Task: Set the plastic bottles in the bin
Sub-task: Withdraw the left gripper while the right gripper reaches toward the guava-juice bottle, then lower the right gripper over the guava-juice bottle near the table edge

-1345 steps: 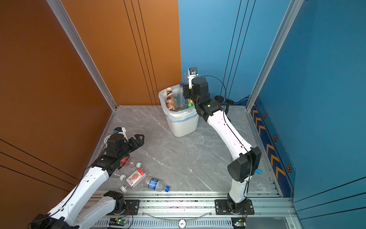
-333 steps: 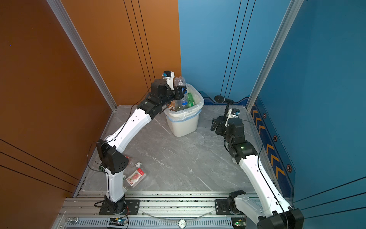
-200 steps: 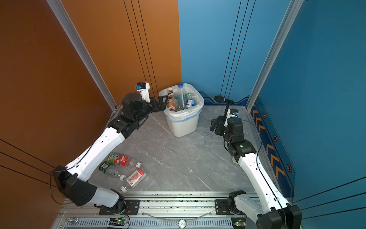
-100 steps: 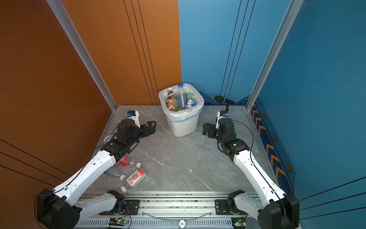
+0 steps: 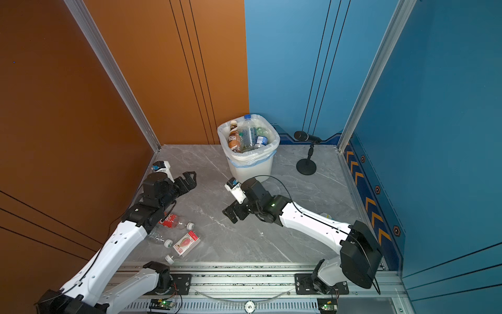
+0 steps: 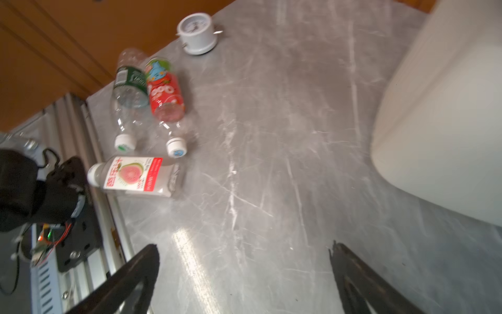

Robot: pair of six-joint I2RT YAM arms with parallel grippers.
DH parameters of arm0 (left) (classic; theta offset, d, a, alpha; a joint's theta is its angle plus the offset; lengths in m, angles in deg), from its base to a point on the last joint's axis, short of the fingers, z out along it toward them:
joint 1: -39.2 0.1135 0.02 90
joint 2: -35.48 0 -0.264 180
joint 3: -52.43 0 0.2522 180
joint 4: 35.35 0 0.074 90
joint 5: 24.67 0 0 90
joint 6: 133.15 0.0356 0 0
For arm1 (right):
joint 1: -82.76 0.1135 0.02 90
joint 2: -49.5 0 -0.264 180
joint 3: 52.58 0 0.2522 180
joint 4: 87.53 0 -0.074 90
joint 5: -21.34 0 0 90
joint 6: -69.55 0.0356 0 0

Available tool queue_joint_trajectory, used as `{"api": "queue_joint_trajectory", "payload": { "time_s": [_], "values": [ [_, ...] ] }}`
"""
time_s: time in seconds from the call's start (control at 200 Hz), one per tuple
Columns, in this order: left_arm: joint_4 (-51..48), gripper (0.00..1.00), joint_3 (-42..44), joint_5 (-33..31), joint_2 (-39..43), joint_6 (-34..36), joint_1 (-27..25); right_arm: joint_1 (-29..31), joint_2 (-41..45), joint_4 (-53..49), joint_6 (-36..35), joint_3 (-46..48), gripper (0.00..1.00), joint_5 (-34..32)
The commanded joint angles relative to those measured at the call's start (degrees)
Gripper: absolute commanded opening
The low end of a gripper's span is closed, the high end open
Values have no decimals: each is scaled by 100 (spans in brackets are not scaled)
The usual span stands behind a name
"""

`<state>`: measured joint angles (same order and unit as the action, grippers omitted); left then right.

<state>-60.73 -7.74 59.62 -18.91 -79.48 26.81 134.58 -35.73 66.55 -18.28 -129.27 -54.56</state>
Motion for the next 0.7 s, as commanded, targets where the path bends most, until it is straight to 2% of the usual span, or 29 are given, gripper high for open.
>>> {"api": "queue_joint_trajectory", "payload": {
  "time_s": [0.0, 0.135, 0.34, 0.691],
  "values": [
    [-168, 98, 177, 215, 212, -126, 233, 198, -391, 144, -1116, -409, 100, 1009],
    [-202, 98, 264, 470, 321, -205, 556, 568, -1001, -244, -2035, -1096, 100, 878],
    [-237, 98, 312, 806, 438, -295, 1026, 805, -1891, -544, -2423, -1937, 100, 860],
    [-174, 98, 369, 1510, 421, -413, 1941, 1398, -2806, -1462, -3473, -2847, 99, 902]
  ]
}}
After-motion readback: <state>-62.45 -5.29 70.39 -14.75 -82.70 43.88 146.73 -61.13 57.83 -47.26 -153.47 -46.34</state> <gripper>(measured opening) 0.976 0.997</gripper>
